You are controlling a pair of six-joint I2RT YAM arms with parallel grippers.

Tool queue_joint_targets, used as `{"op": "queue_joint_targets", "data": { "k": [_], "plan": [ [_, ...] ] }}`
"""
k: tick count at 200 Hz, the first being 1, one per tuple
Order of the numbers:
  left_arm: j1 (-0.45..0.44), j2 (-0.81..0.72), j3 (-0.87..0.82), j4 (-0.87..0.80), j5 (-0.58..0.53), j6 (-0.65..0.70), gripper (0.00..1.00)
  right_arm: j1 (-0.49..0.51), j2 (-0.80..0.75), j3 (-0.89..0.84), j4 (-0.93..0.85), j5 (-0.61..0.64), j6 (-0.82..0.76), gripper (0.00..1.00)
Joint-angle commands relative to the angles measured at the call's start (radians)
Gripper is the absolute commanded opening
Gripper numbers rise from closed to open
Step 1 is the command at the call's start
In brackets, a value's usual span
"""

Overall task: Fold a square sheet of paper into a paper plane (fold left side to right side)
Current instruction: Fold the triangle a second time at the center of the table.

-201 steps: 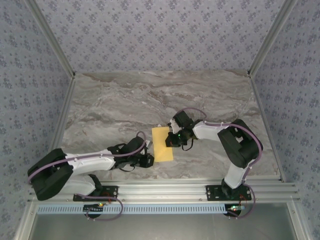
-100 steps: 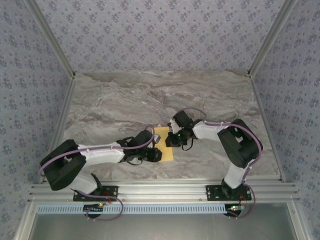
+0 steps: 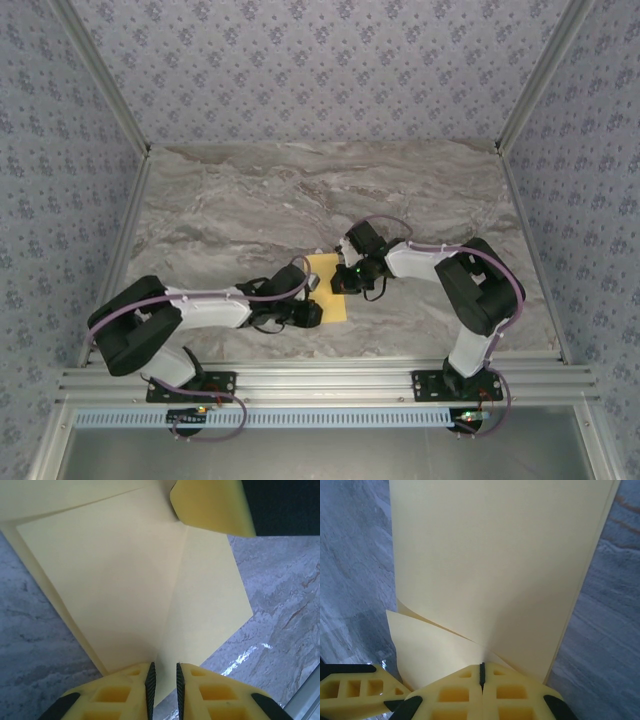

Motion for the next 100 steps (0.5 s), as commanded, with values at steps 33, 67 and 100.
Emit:
{"op": "queue_joint_targets", "data": {
  "k": [33,67,100],
  "plan": [
    [-0.023,-0.075,-0.065,-0.083,0.000,-0.010,0.20,0.000,0.037,0.006,-0.078,0.070,-0.019,0.03],
    [-0.017,-0.109,-0.066,-0.102,-0.016,-0.016,0.19,-0.001,0.028,0.007,-0.066,0.051,-0.017,0.04],
    [0.029,-0.189,-0.061,-0.090,0.016,-0.023,0.22,-0.002,-0.036,-0.005,0.037,-0.017,0.008,0.09]
  ]
}}
